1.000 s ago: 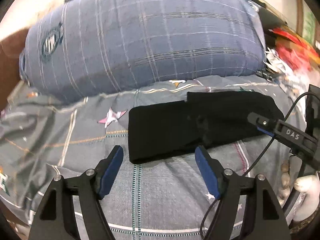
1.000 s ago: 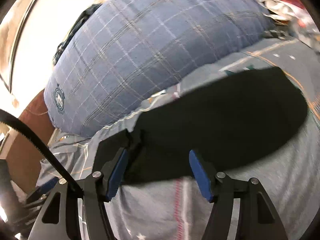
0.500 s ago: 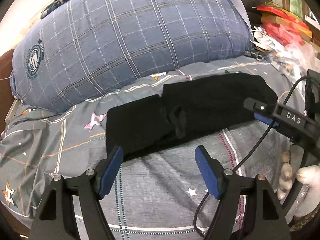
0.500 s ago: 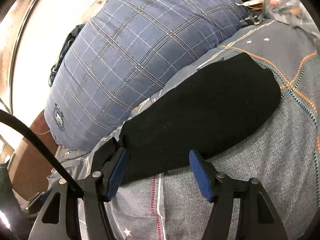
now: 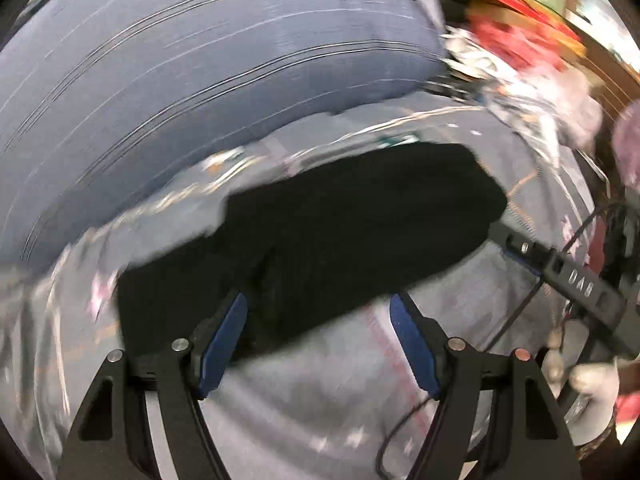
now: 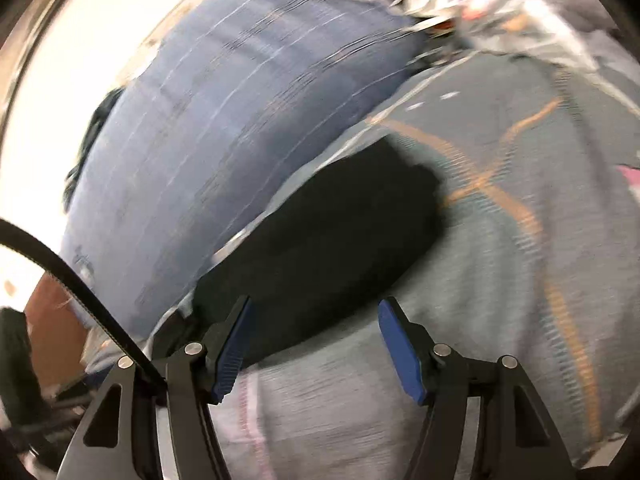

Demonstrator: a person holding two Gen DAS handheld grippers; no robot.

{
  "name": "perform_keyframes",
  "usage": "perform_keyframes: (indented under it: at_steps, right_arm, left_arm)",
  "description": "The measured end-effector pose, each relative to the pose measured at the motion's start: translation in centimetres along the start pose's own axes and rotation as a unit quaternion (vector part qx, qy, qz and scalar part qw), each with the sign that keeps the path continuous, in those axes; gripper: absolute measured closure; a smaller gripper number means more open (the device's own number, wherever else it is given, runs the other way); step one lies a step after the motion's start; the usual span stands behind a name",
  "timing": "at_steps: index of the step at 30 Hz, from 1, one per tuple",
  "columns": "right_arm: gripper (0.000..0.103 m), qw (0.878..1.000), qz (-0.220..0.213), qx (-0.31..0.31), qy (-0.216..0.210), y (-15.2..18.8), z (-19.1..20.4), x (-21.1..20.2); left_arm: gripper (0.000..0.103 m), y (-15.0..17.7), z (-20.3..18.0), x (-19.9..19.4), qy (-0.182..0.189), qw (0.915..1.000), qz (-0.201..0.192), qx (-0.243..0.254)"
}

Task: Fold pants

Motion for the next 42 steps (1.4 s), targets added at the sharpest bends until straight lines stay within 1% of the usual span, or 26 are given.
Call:
perform_keyframes:
  at_steps: [1, 3, 7, 10, 12, 13, 16, 19, 21, 22, 23, 24, 25, 26, 27, 30, 33, 35, 39, 42]
  right_arm:
    - [0.034, 1.0, -0.007, 0.008, 0.013, -0.3, -0.8, -0.2]
    - [0.034, 0.999, -0.016, 0.022, 0.034, -0.7, -2.1, -0.5]
    - [0.034, 0.998, -0.012, 0.039, 0.042, -1.0, -3.1, 0.2]
    - [0.034, 0.998, -0.02, 0.033, 0.048, -1.8, -2.8, 0.7]
    - [0.034, 0.997, -0.027, 0.027, 0.06, -2.6, -2.8, 1.1]
    - [0.034, 0.997, -0.028, 0.028, 0.062, -2.8, -2.9, 1.4]
    - [0.034, 0.997, -0.034, 0.033, 0.058, -3.4, -3.4, 2.0]
    - [0.034, 0.997, -0.043, 0.024, 0.058, -3.7, -3.3, 2.3]
    - [0.033, 0.997, -0.048, 0.016, 0.056, -3.9, -2.8, 2.8]
    - [0.034, 0.997, -0.049, 0.01, 0.057, -4.0, -2.6, 3.0]
    - [0.047, 0.997, -0.048, 0.006, 0.056, -4.0, -2.5, 3.1]
    - [0.059, 0.998, -0.045, 0.005, 0.052, -4.1, -2.4, 3.2]
    - [0.071, 0.998, -0.042, 0.006, 0.052, -4.2, -2.5, 3.3]
    - [0.08, 0.998, -0.042, 0.01, 0.053, -4.2, -2.7, 3.1]
    - [0.085, 0.998, -0.042, 0.017, 0.041, -4.3, -2.7, 3.0]
    - [0.086, 0.999, -0.045, 0.003, 0.02, -4.5, -1.5, 2.3]
    - [0.087, 0.996, -0.064, -0.05, 0.022, -4.6, 1.0, 0.8]
    - [0.088, 0.994, -0.071, -0.08, 0.015, -4.5, 2.9, -0.1]
    - [0.088, 0.99, -0.065, -0.122, -0.021, -4.4, 7.7, -1.2]
    - [0.089, 0.984, -0.047, -0.165, -0.047, -3.5, 12.1, -1.3]
  left_arm:
    - [0.029, -1.4, -0.9, 0.9, 0.011, 0.9998, 0.004, 0.018]
    - [0.03, -3.6, -2.3, 2.7, 0.029, 0.9989, 0.014, 0.036]
    - [0.03, -8.3, -5.6, 7.3, 0.078, 0.995, 0.035, 0.051]
    - [0.03, -11.0, -8.4, 10.4, 0.097, 0.9912, 0.046, 0.077]
    - [0.03, -12.1, -10.0, 12.1, 0.108, 0.9883, 0.051, 0.095]
    - [0.03, -12.3, -11.0, 13.3, 0.117, 0.9856, 0.064, 0.104]
    - [0.03, -12.9, -13.0, 15.8, 0.146, 0.9789, 0.084, 0.116]
    - [0.03, -13.5, -15.3, 17.1, 0.154, 0.9738, 0.089, 0.142]
    - [0.03, -13.5, -16.5, 17.5, 0.15, 0.9705, 0.086, 0.169]
    - [0.032, -13.4, -17.2, 17.5, 0.141, 0.9673, 0.085, 0.193]
    - [0.048, -13.3, -17.7, 17.2, 0.136, 0.9648, 0.081, 0.21]
    - [0.062, -13.3, -18.0, 16.6, 0.137, 0.9642, 0.075, 0.214]
    - [0.083, -13.1, -18.3, 16.0, 0.145, 0.9623, 0.077, 0.217]
    - [0.084, -13.0, -18.2, 15.4, 0.146, 0.962, 0.074, 0.219]
    - [0.085, -12.9, -18.0, 14.8, 0.145, 0.9627, 0.065, 0.219]
    - [0.086, -12.9, -16.6, 12.6, 0.153, 0.968, 0.043, 0.194]
    - [0.086, -13.2, -14.8, 9.2, 0.171, 0.9719, 0.015, 0.161]
    - [0.086, -13.5, -13.1, 6.8, 0.182, 0.9741, -0.002, 0.134]
    - [0.086, -13.4, -8.1, 3.0, 0.198, 0.977, -0.032, 0.073]
    - [0.086, -12.2, -2.7, 0.7, 0.207, 0.9768, -0.052, 0.016]
Point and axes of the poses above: each gripper's, at about its wrist camera, not at the fingertips, and x roughly the way its jaws point, z to its left, y to its underside, the point moved 8 cm from there along x, roughly the way its jaws point, and after that the axes turned 1 degree about -y, right-handed, at the moved point
